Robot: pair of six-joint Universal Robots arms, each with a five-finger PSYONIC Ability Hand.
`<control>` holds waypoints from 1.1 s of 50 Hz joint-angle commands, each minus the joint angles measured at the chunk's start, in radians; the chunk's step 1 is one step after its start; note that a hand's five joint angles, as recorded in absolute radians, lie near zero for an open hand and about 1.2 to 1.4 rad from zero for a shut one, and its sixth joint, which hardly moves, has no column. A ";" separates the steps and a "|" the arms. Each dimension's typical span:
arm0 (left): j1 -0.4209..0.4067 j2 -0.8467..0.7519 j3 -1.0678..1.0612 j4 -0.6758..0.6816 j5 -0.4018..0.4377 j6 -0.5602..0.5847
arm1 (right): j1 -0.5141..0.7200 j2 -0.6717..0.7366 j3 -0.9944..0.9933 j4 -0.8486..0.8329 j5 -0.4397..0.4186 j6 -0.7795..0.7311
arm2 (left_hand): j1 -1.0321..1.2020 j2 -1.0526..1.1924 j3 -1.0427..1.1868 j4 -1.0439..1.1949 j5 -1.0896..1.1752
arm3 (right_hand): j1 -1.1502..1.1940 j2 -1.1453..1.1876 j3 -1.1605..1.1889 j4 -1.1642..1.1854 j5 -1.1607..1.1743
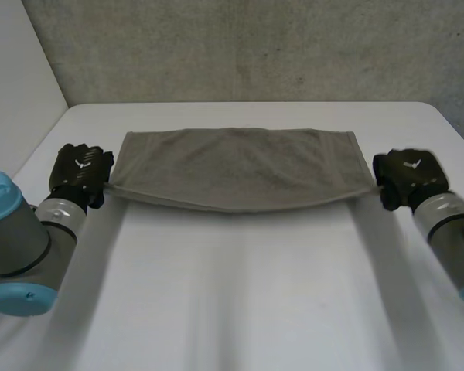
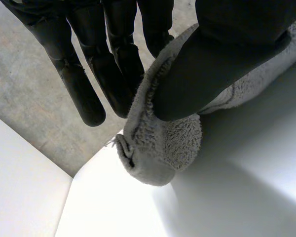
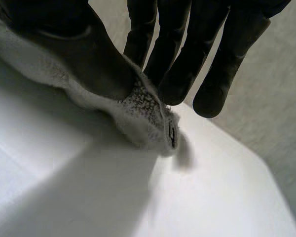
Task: Fold the towel.
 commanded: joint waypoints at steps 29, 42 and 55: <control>0.062 0.087 0.008 -0.214 0.170 0.128 | -0.065 0.071 -0.363 0.623 -0.126 -0.358 | 0.197 0.178 0.179 0.178 0.187 | 0.061 0.066 0.061 0.058 0.059; 0.021 -0.261 0.397 -0.200 0.121 0.117 | 0.015 0.318 -0.559 0.313 0.044 -0.243 | 0.197 0.178 0.179 0.178 0.187 | 0.061 0.066 0.061 0.058 0.059; -0.001 -0.356 0.461 -0.197 0.085 0.121 | 0.061 0.359 -0.573 0.288 0.138 -0.249 | -1.024 -1.043 -1.043 -1.044 -1.035 | -1.160 -1.156 -1.160 -1.164 -1.163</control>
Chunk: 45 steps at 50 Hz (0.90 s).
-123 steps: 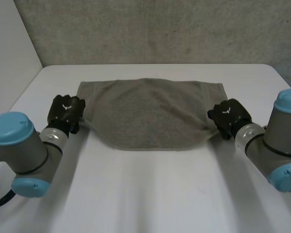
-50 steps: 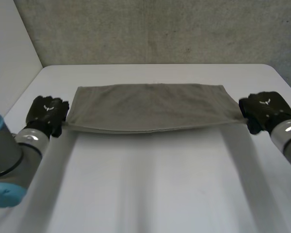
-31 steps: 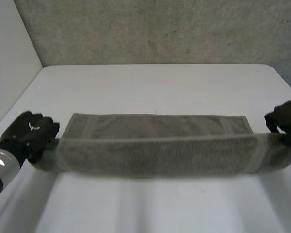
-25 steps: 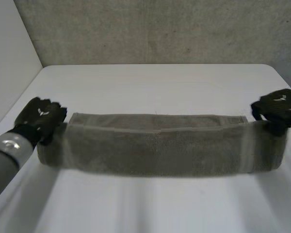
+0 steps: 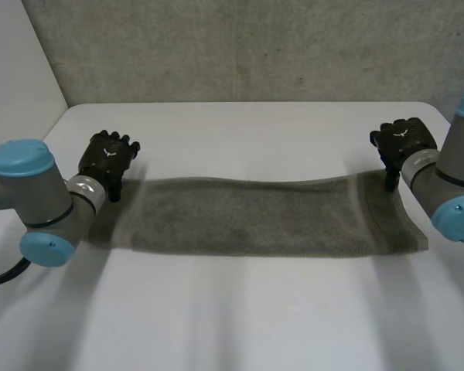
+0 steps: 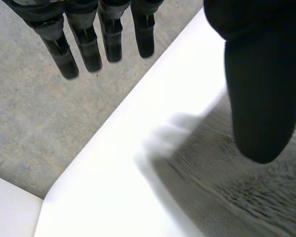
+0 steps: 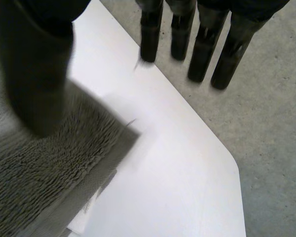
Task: Fold the towel.
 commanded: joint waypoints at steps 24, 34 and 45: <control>0.010 0.405 -0.419 0.015 -0.061 -0.379 | 0.007 -0.272 0.512 -0.006 0.002 -0.009 | -0.115 -0.118 -0.116 -0.125 -0.133 | -0.130 -0.129 -0.155 -0.154 -0.117; 0.010 0.404 -0.473 0.078 0.002 -0.407 | -0.056 -0.218 0.569 -0.150 -0.031 -0.012 | -0.115 -0.118 -0.116 -0.125 -0.133 | 0.126 0.127 0.101 0.102 0.139; 0.008 0.393 -0.499 0.127 0.003 -0.407 | -0.114 -0.144 0.531 -0.207 -0.018 -0.031 | -0.115 -0.118 -0.116 -0.125 -0.133 | 1.050 1.051 1.025 1.026 1.063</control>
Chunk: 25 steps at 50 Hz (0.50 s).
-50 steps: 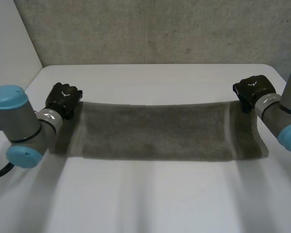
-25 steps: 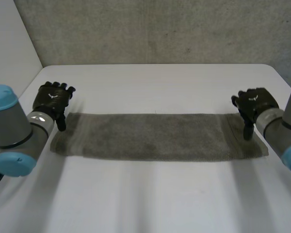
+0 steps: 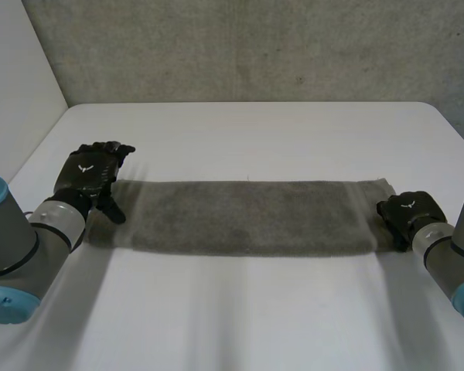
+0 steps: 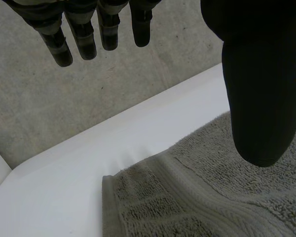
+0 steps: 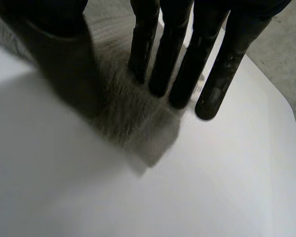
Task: Fold the towel.
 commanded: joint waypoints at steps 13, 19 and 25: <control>-0.008 0.012 -0.045 0.077 -0.003 0.004 | -0.230 -0.048 -0.053 -0.016 0.095 -0.366 | 0.005 0.006 0.007 0.008 -0.027 | 0.357 0.343 0.359 0.360 0.351; -0.010 0.025 -0.048 0.077 -0.004 0.003 | -0.079 -0.099 -0.168 -0.042 0.113 -0.301 | 0.005 0.006 0.007 0.008 -0.027 | 0.357 0.343 0.359 0.360 0.351; -0.013 0.025 -0.050 0.077 -0.006 0.003 | 0.293 -0.104 -0.282 -0.074 0.090 -0.124 | 0.005 0.006 0.007 0.008 -0.027 | 0.357 0.343 0.359 0.360 0.351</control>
